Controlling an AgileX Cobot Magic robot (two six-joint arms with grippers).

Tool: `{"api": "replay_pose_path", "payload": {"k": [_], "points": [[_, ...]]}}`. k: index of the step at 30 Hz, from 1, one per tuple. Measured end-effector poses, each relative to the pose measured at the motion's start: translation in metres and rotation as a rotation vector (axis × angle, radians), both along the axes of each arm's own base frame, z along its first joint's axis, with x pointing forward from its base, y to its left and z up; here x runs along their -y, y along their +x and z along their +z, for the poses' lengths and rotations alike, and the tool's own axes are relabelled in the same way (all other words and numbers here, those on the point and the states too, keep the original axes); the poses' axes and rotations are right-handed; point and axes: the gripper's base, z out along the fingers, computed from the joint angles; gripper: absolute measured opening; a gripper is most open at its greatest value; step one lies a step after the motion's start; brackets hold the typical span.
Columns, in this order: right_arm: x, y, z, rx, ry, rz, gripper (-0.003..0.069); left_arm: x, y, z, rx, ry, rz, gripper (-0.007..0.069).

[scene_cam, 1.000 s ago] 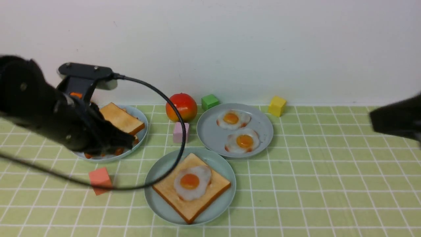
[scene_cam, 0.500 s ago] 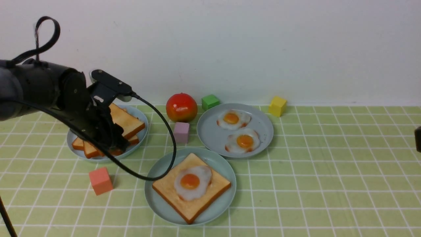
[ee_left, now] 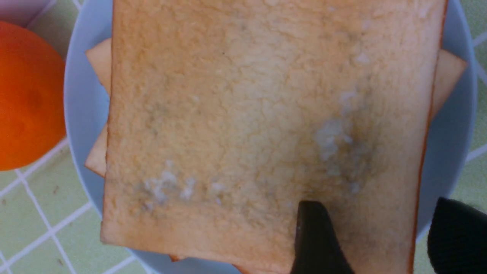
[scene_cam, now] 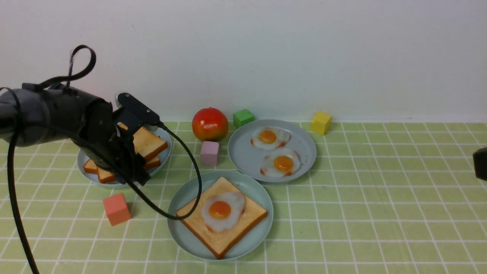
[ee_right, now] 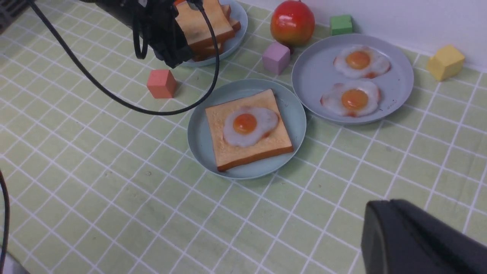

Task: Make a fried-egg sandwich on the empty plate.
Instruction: Use the left arm to grab a slice of bread, then use the left arm to place a slice of bread on the fried egg in the middle

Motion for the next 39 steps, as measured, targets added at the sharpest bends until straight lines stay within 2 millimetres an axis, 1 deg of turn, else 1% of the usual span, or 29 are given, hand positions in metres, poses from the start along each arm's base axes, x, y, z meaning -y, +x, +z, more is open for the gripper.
{"api": "replay_pose_path", "payload": {"k": [3, 7, 8, 9, 12, 15, 18, 20, 21, 22, 23, 24, 25, 27, 28, 29, 30, 32, 34, 39], "points": [[0.0, 0.0, 0.0, -0.002, 0.003, 0.002, 0.0005, 0.0, 0.001, -0.001, 0.002, 0.01, -0.009, 0.0323], [0.0, -0.001, -0.001, -0.009, 0.0, 0.004, 0.0006, -0.001, 0.002, -0.001, 0.003, 0.011, -0.007, 0.0173], [0.0, -0.001, -0.001, -0.011, -0.001, 0.005, 0.0006, -0.001, 0.002, -0.001, 0.001, 0.012, -0.007, 0.015], [0.0, -0.001, -0.001, -0.014, -0.001, 0.006, 0.0007, -0.001, 0.002, -0.001, -0.001, 0.013, -0.006, 0.013], [-0.001, -0.001, -0.001, -0.018, 0.0, 0.009, 0.0007, -0.002, 0.0, 0.004, 0.004, 0.013, -0.005, 0.0128], [-0.001, -0.002, -0.002, -0.027, -0.001, 0.012, 0.0009, -0.002, -0.006, 0.021, 0.027, 0.01, -0.001, 0.0125], [-0.001, -0.002, -0.002, -0.03, -0.003, 0.013, 0.0011, 0.0, -0.015, 0.049, 0.078, 0.0, -0.004, 0.01], [-0.001, -0.002, -0.002, -0.03, -0.003, 0.014, 0.0011, 0.006, -0.025, 0.072, 0.119, -0.013, -0.014, 0.0083], [-0.001, -0.002, -0.002, -0.03, -0.003, 0.014, 0.0011, 0.009, -0.027, 0.074, 0.122, -0.017, -0.018, 0.0081], [-0.001, -0.002, -0.002, -0.03, -0.003, 0.014, 0.0013, 0.023, -0.041, 0.094, 0.149, -0.058, -0.02, 0.0081], [-0.001, -0.002, -0.002, -0.03, -0.003, 0.014, 0.0014, 0.033, -0.049, 0.101, 0.155, -0.086, -0.025, 0.0081], [-0.001, -0.002, -0.002, -0.03, -0.003, 0.014, 0.0014, 0.036, -0.05, 0.1, 0.151, -0.087, -0.032, 0.0081], [-0.001, -0.002, -0.002, -0.031, -0.003, 0.014, 0.0014, 0.057, -0.068, 0.106, 0.146, -0.132, -0.051, 0.0081], [-0.001, -0.002, -0.002, -0.031, -0.004, 0.014, 0.0015, 0.082, -0.089, 0.099, 0.109, -0.156, -0.097, 0.0081], [-0.001, -0.002, -0.002, -0.031, -0.004, 0.014, 0.0017, 0.095, -0.1, 0.092, 0.081, -0.161, -0.125, 0.0081], [-0.001, -0.002, -0.002, -0.031, -0.004, 0.014, 0.0017, 0.098, -0.102, 0.09, 0.075, -0.162, -0.13, 0.0081], [-0.001, -0.002, -0.002, -0.031, -0.004, 0.014, 0.0018, 0.116, -0.117, 0.078, 0.032, -0.159, -0.17, 0.0081], [-0.001, -0.002, -0.002, -0.033, -0.005, 0.015, 0.002, 0.132, -0.131, 0.061, -0.013, -0.133, -0.207, 0.0081], [-0.001, -0.002, -0.002, -0.033, -0.005, 0.015, 0.0021, 0.142, -0.136, 0.05, -0.031, -0.11, -0.222, 0.0081], [-0.001, -0.003, -0.002, -0.039, 0.001, 0.019, 0.0024, 0.151, -0.132, 0.033, -0.026, -0.087, -0.233, 0.0081]]}}
